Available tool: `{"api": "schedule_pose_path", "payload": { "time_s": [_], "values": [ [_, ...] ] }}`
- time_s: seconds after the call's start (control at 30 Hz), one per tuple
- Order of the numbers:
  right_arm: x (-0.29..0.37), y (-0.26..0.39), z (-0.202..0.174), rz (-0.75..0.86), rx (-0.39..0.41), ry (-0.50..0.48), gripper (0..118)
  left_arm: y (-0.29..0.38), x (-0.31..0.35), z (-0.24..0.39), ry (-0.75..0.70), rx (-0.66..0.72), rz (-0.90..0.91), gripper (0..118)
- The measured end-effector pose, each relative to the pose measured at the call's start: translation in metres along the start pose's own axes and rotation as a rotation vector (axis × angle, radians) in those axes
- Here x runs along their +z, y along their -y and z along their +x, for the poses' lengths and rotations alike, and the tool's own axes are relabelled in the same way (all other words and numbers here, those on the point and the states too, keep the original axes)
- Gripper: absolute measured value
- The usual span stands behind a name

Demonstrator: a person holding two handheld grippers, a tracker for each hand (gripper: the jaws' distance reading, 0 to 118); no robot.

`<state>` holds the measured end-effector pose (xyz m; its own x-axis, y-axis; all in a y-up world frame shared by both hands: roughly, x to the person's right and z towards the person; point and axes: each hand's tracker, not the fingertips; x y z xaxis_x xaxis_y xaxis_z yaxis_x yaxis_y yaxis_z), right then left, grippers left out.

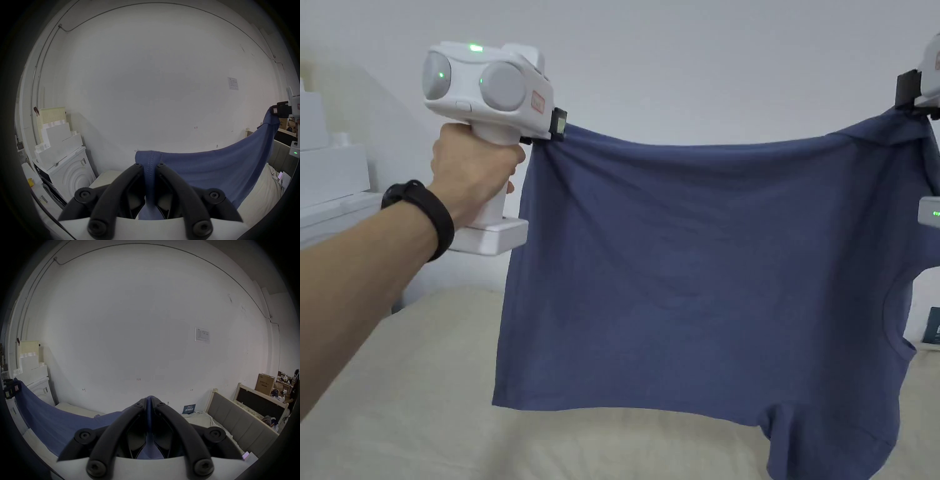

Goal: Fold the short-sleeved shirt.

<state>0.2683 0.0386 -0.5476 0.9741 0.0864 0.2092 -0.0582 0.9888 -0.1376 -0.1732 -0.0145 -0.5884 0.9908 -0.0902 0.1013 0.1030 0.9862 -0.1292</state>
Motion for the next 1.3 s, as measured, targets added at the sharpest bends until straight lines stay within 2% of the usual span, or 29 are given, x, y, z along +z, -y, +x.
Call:
{"api": "schedule_pose_path", "payload": {
  "time_s": [0.1, 0.2, 0.33, 0.47, 0.5, 0.6, 0.63, 0.73, 0.83, 0.87, 0.93, 1.0, 1.1, 1.23, 1.3],
  "values": [
    [-0.008, 0.039, -0.004, -0.032, 0.003, -0.046, 3, 0.041, -0.011, 0.007, 0.027, -0.036, -0.054, 7],
    [-0.012, 0.097, -0.009, -0.080, -0.015, -0.085, 3, 0.103, -0.017, 0.011, 0.051, 0.035, -0.144, 7],
    [-0.015, 0.187, -0.014, -0.189, -0.139, -0.123, 3, 0.198, -0.019, 0.024, 0.080, 0.105, -0.246, 7],
    [-0.014, 0.253, -0.015, -0.272, -0.178, -0.142, 3, 0.261, -0.030, 0.033, 0.120, 0.141, -0.357, 7],
    [-0.011, 0.265, -0.015, -0.276, -0.196, -0.145, 3, 0.273, -0.029, 0.034, 0.139, 0.214, -0.413, 7],
    [0.006, 0.298, -0.010, -0.285, -0.225, -0.173, 3, 0.297, -0.014, 0.032, 0.158, 0.286, -0.407, 7],
    [0.014, 0.307, -0.008, -0.292, -0.213, -0.200, 3, 0.304, -0.007, 0.031, 0.169, 0.272, -0.413, 7],
    [0.042, 0.345, 0.005, -0.314, -0.172, -0.238, 3, 0.333, 0.035, 0.030, 0.179, 0.259, -0.406, 7],
    [0.092, 0.388, 0.018, -0.335, -0.223, -0.268, 3, 0.372, 0.087, 0.026, 0.253, 0.344, -0.442, 7],
    [0.111, 0.405, 0.021, -0.321, -0.265, -0.266, 3, 0.387, 0.101, 0.025, 0.280, 0.391, -0.482, 7],
    [0.145, 0.432, 0.026, -0.347, -0.231, -0.276, 3, 0.414, 0.137, 0.028, 0.246, 0.400, -0.497, 7],
    [0.185, 0.459, 0.031, -0.359, -0.239, -0.280, 3, 0.438, 0.171, 0.029, 0.255, 0.391, -0.498, 7],
    [0.238, 0.497, 0.043, -0.416, -0.320, -0.263, 3, 0.460, 0.222, 0.030, 0.247, 0.408, -0.491, 7],
    [0.306, 0.530, 0.056, -0.437, -0.383, -0.187, 3, 0.475, 0.286, 0.023, 0.197, 0.419, -0.484, 7],
    [0.335, 0.541, 0.060, -0.480, -0.417, -0.188, 3, 0.482, 0.314, 0.016, 0.193, 0.431, -0.497, 7]
  ]
}}
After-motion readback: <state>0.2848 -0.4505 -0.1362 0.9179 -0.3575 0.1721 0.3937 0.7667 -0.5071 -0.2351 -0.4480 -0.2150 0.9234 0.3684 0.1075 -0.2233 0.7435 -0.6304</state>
